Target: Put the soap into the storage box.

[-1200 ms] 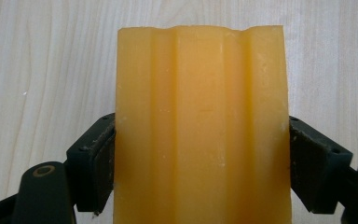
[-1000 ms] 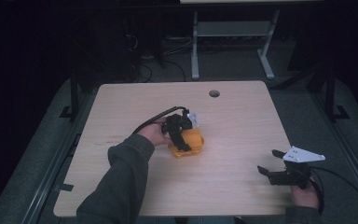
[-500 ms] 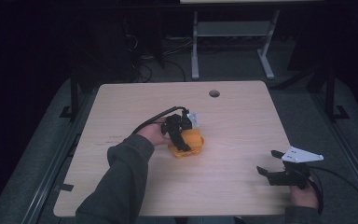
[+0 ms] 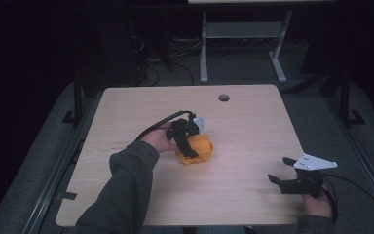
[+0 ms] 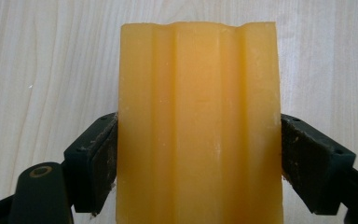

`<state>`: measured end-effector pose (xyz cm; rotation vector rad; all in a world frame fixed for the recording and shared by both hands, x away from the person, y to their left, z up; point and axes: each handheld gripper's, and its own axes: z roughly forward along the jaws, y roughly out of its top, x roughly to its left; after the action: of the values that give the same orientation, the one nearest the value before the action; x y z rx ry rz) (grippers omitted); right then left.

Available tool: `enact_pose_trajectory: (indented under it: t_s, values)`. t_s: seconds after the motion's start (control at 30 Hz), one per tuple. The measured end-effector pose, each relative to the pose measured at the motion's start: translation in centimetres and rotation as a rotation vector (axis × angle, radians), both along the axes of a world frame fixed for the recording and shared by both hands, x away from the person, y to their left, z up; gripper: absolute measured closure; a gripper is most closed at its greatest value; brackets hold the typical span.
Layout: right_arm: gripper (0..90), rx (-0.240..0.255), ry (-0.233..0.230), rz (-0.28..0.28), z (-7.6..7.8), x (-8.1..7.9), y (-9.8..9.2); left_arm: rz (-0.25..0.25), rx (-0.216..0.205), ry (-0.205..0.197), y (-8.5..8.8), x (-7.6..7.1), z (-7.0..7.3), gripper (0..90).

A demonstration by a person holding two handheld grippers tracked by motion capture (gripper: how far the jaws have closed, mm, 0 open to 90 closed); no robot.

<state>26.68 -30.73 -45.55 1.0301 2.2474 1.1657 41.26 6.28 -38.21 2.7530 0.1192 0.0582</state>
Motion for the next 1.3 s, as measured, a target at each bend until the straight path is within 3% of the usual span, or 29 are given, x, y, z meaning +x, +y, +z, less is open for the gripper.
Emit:
enact_pose_trajectory:
  t_s: [0.3,0.5,0.77,0.97,1.3]
  values:
    - [13.7,-0.005,0.001,-0.001,0.0,0.0,0.0,0.005,-0.014,-0.021,0.5,-0.3,0.8,19.2]
    - [13.7,-0.009,0.003,0.003,-0.1,0.1,0.0,0.009,-0.048,-0.031,1.3,-0.5,1.7,19.2]
    - [13.7,-0.013,0.011,-0.004,-0.2,0.1,0.0,0.011,-0.046,-0.046,2.0,-0.9,2.2,19.0]
    - [13.7,-0.020,0.013,-0.005,-0.2,0.1,0.0,0.009,-0.075,-0.052,2.7,-1.4,3.0,19.3]
    - [13.7,-0.021,0.012,-0.006,-0.1,0.0,0.2,0.038,-0.080,-0.059,4.2,-1.9,3.0,18.9]
